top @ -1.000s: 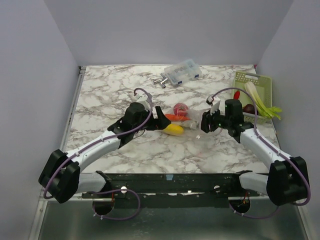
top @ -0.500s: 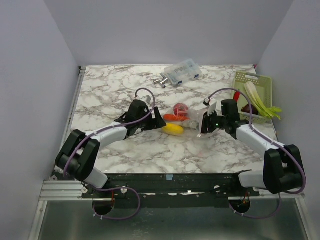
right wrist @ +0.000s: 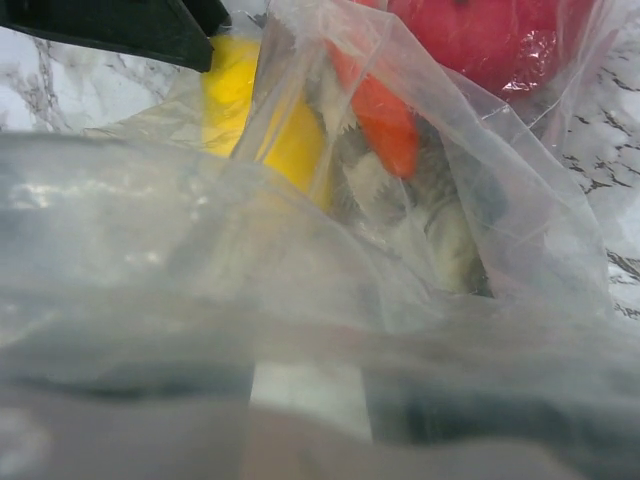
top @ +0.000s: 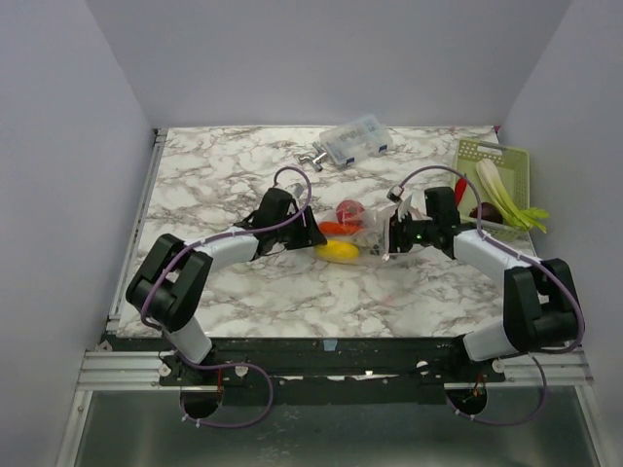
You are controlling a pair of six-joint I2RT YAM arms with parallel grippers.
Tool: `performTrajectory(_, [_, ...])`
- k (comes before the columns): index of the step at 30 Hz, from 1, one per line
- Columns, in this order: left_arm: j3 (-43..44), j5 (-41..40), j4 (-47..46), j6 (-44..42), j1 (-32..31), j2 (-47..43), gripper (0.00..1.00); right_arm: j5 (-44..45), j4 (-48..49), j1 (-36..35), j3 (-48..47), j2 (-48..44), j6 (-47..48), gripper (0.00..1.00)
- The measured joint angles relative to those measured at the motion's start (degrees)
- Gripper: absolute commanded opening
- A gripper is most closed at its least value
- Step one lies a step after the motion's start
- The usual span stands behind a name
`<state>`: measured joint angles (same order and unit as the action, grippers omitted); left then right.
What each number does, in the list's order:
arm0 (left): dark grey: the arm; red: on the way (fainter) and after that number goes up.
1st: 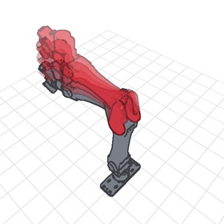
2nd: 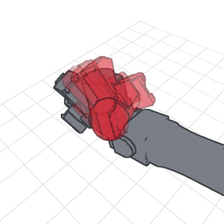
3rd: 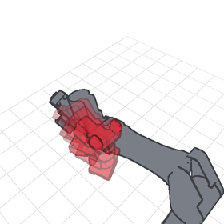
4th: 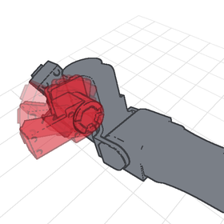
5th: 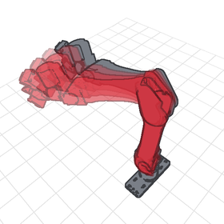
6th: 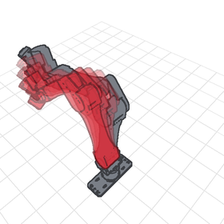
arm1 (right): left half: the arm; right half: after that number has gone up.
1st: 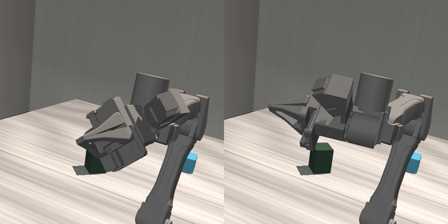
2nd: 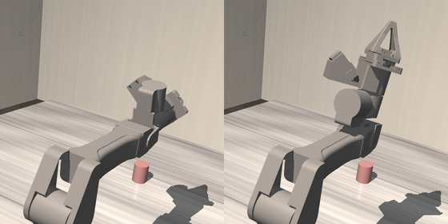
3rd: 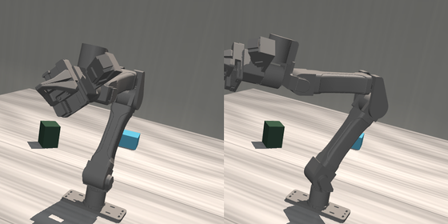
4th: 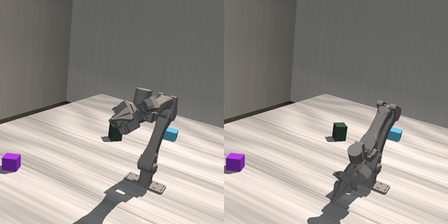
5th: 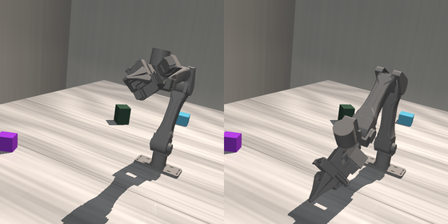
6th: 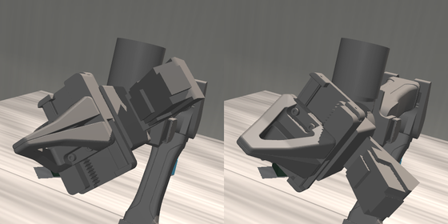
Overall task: Open the zip-top bag and remove the fake food
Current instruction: Pick up the fake fruit from the zipper food storage bag.
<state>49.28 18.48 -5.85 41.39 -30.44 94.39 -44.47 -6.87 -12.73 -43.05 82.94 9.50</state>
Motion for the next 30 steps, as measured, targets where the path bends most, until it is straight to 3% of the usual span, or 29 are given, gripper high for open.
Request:
performTrajectory(17, [2.1,1.7,2.1,0.1,-1.1,2.7,0.38,-4.5,0.9,-1.7,-1.9,5.2,-0.1,0.48])
performTrajectory(30, [4.6,1.7,3.5,0.4,-3.7,5.1,0.37,-5.2,1.2,-1.8,-1.9,6.5,0.0,0.52])
